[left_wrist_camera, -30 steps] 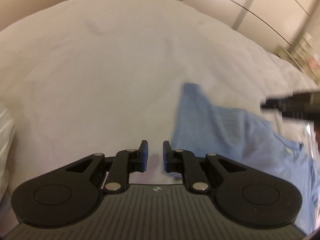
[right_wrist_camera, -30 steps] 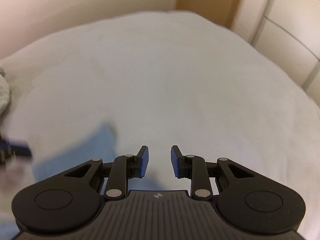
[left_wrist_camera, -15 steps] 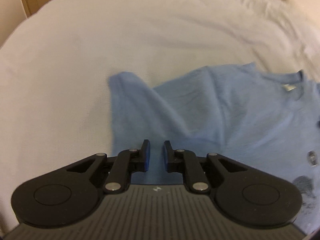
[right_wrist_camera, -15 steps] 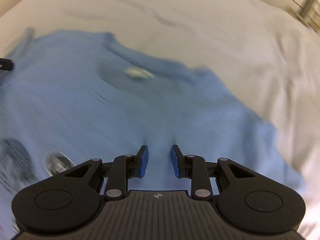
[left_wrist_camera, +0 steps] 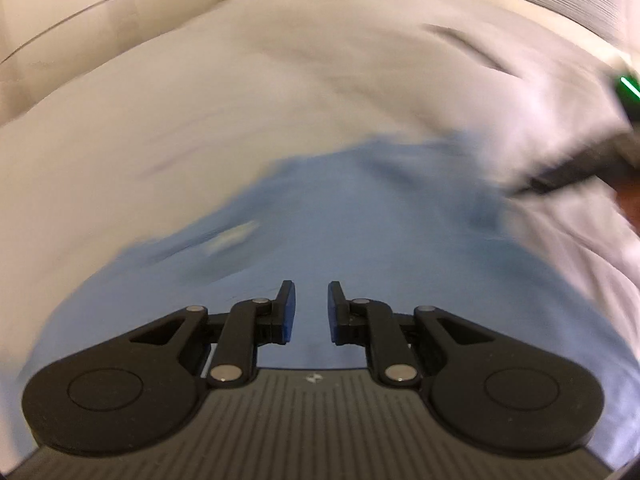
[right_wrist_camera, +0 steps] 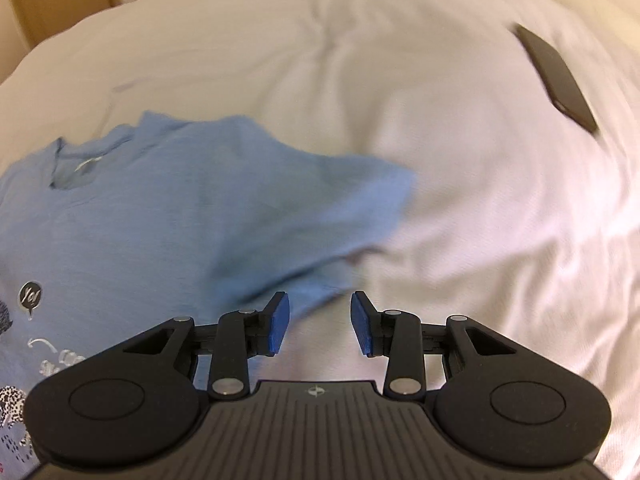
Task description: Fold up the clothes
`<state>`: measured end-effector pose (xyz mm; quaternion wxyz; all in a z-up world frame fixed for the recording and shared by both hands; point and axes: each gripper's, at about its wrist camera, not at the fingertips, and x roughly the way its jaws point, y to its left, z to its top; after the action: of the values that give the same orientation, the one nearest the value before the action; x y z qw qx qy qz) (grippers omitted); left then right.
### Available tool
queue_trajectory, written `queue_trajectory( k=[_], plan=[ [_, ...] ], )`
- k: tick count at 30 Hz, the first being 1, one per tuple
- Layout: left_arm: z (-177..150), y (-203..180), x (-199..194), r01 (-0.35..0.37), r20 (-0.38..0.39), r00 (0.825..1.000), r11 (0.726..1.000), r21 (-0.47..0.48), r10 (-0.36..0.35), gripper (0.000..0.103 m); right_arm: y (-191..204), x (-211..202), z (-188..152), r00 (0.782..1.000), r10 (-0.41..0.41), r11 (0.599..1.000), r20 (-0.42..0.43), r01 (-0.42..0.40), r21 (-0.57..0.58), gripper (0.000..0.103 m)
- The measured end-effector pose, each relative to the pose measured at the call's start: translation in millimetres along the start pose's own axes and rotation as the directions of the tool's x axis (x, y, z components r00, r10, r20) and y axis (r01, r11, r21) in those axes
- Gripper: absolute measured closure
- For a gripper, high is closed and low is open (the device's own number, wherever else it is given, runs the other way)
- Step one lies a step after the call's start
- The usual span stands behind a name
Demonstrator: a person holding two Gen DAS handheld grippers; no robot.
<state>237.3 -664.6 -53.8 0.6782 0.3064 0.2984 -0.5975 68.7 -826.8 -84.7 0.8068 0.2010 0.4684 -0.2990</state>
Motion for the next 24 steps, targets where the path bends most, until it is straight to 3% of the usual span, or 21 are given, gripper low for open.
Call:
queue_trajectory(
  k=[4,7,11,14,15,16,17,20,23,24],
  plan=[
    [31,-82,48,0.109,0.018,0.993,0.975,0.192,-0.115,0.086,-29,7,2,0.999,0.017,0.996,0.035,-0.02,0.083,0.066],
    [49,-121,86,0.118,0.014,0.992,0.954,0.277,-0.127,0.082,-49,7,2,0.997,0.042,0.99,0.058,-0.05,0.135,0.066],
    [53,-160,129,0.052,-0.021,0.999,0.894,0.445,-0.048,0.076,-68,5,-2,0.993,0.089,0.982,0.078,-0.1,0.158,0.066],
    [48,-175,151,-0.008,-0.031,0.999,0.849,0.529,0.028,0.077,-83,0,-5,0.991,0.092,0.978,0.097,-0.108,0.18,0.066],
    [46,-177,155,-0.027,-0.03,0.998,0.841,0.541,0.051,0.084,-88,0,-7,0.991,0.093,0.974,0.1,-0.111,0.197,0.065],
    [47,-171,150,0.002,-0.019,1.0,0.861,0.509,0.009,0.098,-92,0,-8,0.99,0.094,0.971,0.1,-0.114,0.209,0.065],
    [48,-164,144,0.043,-0.003,0.999,0.883,0.467,-0.047,0.103,-96,0,-10,0.99,0.096,0.969,0.101,-0.117,0.218,0.065],
    [51,-144,124,0.175,0.059,0.977,0.924,0.341,-0.206,0.103,-99,3,-11,0.989,0.111,0.967,0.101,-0.131,0.217,0.065],
    [51,-125,108,0.305,0.117,0.934,0.922,0.239,-0.339,0.103,-102,5,-7,0.981,0.16,0.962,0.108,-0.179,0.207,0.065],
    [47,-122,105,0.31,0.112,0.933,0.921,0.236,-0.342,0.103,-100,8,-3,0.977,0.179,0.961,0.112,-0.198,0.193,0.065]
  ],
)
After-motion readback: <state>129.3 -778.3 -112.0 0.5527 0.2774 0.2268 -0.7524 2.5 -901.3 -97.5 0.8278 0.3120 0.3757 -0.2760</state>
